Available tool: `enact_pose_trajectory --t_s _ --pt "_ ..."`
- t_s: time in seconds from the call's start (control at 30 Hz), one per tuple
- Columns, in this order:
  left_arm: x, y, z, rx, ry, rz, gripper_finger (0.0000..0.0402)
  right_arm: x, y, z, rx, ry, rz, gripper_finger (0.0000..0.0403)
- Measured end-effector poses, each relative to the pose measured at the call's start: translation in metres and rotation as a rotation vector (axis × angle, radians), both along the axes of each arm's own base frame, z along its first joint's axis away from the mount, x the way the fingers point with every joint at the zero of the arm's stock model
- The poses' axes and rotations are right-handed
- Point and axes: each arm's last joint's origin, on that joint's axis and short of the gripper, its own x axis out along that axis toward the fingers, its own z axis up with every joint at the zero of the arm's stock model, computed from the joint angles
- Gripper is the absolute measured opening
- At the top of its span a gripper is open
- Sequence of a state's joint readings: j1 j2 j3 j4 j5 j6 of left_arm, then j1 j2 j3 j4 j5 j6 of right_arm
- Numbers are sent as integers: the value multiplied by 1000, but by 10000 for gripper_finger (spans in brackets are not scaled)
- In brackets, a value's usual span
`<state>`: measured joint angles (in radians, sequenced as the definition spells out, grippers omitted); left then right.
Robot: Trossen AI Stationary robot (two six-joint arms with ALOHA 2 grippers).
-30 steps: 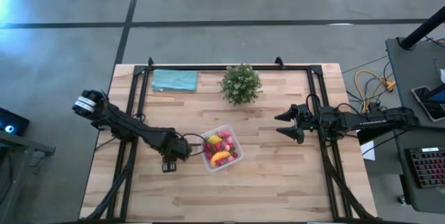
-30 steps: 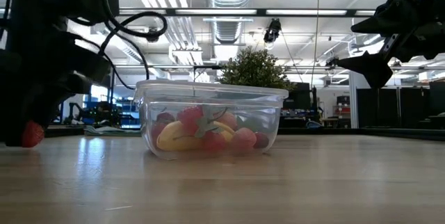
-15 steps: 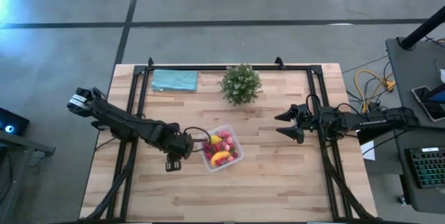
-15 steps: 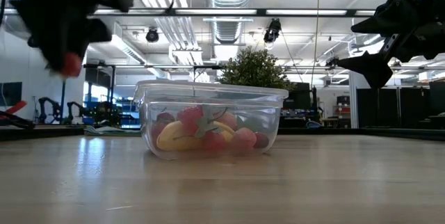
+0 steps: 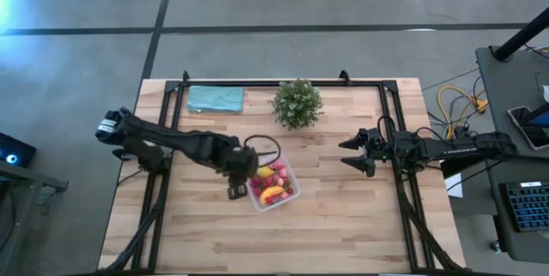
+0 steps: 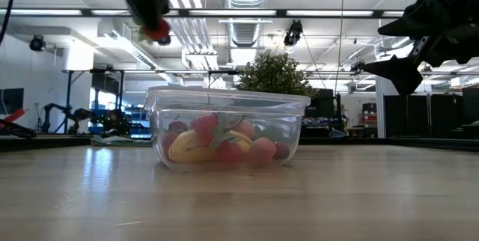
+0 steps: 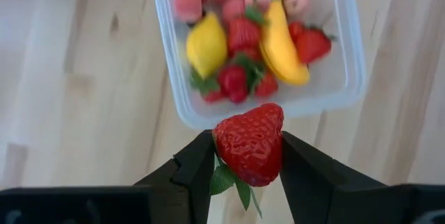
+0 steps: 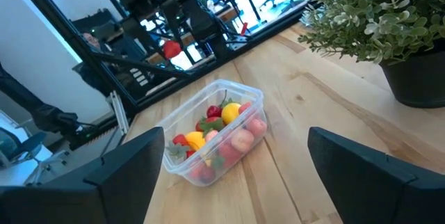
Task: Pick and placing Produce into tupperware
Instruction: Put the red strawberry into the transparent bin
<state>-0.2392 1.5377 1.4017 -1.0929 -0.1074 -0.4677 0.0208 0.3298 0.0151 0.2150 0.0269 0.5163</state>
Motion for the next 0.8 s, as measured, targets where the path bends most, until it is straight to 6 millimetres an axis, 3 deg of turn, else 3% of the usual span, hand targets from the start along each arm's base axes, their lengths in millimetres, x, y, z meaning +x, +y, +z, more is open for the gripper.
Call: enact_pose_trajectory --t_s 0.13,0.4,0.57,0.8 --pt "23 10 -1 21 5 -8 123 0 0 0 0 0 0 346" --pt "63 22 -25 -20 81 -14 123 0 0 0 0 0 0 347" --pt "71 21 -42 -27 143 -21 123 0 0 0 0 0 0 346" --pt "71 20 -44 -62 154 66 148 0 0 0 0 1 0 348"
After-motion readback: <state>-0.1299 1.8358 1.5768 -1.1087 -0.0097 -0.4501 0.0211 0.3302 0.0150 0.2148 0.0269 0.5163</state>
